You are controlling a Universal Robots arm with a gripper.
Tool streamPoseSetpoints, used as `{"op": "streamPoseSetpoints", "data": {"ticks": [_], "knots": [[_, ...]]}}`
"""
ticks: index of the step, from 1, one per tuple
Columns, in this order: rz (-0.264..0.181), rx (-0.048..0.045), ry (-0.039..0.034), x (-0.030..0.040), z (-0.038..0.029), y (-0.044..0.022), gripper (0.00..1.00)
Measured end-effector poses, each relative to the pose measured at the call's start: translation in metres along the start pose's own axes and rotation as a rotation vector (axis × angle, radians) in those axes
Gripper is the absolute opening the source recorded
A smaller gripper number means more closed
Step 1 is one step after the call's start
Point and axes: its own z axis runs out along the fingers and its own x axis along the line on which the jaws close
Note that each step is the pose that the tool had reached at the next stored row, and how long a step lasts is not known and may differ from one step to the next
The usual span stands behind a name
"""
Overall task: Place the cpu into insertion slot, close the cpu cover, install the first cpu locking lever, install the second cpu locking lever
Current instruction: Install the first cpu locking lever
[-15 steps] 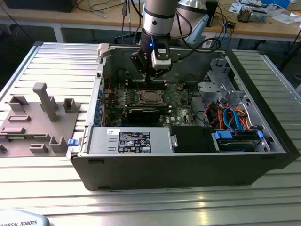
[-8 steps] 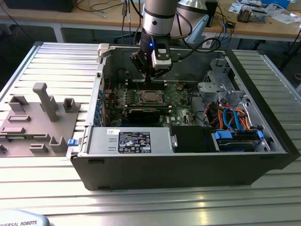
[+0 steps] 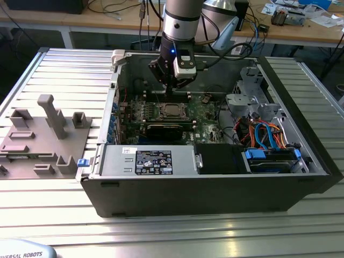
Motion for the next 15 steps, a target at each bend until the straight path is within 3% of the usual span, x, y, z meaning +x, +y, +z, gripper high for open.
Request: {"op": "streamPoseSetpoints", "data": {"ticks": [15], "knots": [[-0.018, 0.0011, -0.0003, 0.0000, 0.0000, 0.0000, 0.11]]}}
